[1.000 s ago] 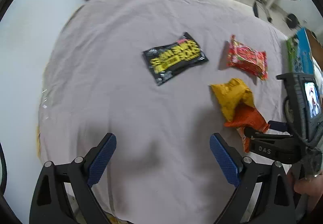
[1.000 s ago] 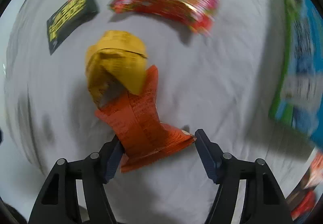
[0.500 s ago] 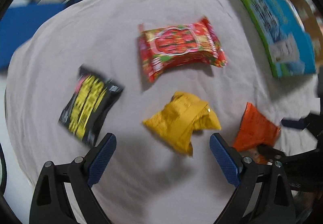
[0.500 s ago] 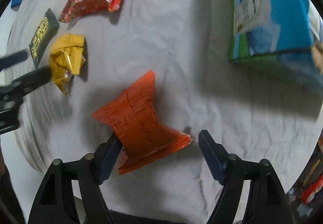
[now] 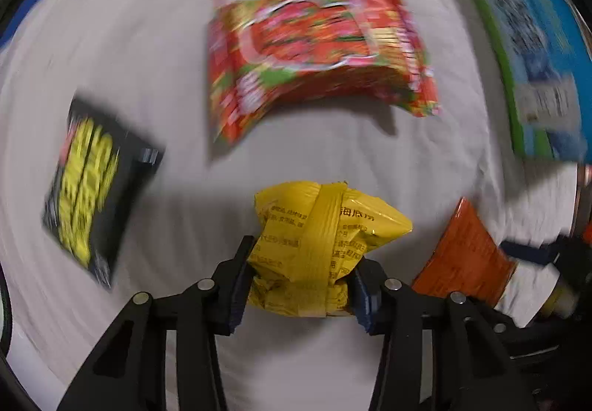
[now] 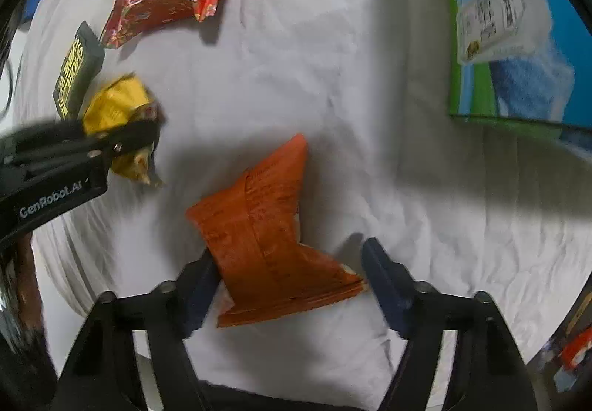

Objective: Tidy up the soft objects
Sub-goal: 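Grasp the yellow packet with the left tool while the right tool grasps the orange packet, then lower both packets into the box and open both tools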

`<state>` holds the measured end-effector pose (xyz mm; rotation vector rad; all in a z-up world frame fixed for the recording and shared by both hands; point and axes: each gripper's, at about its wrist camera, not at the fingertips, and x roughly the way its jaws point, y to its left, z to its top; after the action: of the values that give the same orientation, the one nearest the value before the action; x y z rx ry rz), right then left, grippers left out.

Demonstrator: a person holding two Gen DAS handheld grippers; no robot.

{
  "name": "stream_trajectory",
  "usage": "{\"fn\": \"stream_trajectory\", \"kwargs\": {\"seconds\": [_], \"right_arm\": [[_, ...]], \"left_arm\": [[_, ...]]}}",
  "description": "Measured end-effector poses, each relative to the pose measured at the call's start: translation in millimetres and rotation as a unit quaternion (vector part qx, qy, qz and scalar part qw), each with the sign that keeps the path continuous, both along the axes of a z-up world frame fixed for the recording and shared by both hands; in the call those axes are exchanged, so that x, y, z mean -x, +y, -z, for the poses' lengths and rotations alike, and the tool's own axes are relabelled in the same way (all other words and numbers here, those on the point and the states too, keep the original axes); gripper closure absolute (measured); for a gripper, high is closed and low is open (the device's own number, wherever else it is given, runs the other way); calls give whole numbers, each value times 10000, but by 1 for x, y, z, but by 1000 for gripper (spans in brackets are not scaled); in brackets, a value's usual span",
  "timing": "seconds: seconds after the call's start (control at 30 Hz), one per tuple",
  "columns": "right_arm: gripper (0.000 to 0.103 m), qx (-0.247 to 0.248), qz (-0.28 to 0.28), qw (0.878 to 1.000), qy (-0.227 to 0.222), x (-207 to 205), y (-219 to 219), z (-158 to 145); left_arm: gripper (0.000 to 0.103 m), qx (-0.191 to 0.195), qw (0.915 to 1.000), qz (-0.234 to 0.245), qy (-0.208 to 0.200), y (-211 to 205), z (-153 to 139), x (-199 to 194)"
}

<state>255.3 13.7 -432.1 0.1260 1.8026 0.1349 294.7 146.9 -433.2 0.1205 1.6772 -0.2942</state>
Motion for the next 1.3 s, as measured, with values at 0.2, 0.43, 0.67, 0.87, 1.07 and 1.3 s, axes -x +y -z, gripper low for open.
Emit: {"fn": "stream_trajectory", "kwargs": {"seconds": [0.2, 0.43, 0.67, 0.87, 1.07, 1.3], "right_arm": [[34, 54, 161, 9999, 31, 2, -9, 2], [37, 279, 158, 9995, -80, 8, 3, 7], [62, 346, -60, 9993, -144, 11, 29, 9], [64, 324, -136, 9988, -346, 21, 32, -7], [65, 58, -72, 9978, -652, 38, 12, -47], [65, -209, 161, 9922, -1216, 58, -24, -122]], "left_arm": [[61, -386, 9958, -824, -130, 14, -4, 39], [61, -455, 9913, -1221, -203, 22, 3, 69], [62, -616, 9893, -1271, -378, 11, 3, 77], [63, -637, 9861, -1401, -634, 22, -31, 98], [63, -416, 9833, -1462, -1003, 4, -79, 113], [63, 103, 9789, -1416, -1468, -21, -156, 130]]}}
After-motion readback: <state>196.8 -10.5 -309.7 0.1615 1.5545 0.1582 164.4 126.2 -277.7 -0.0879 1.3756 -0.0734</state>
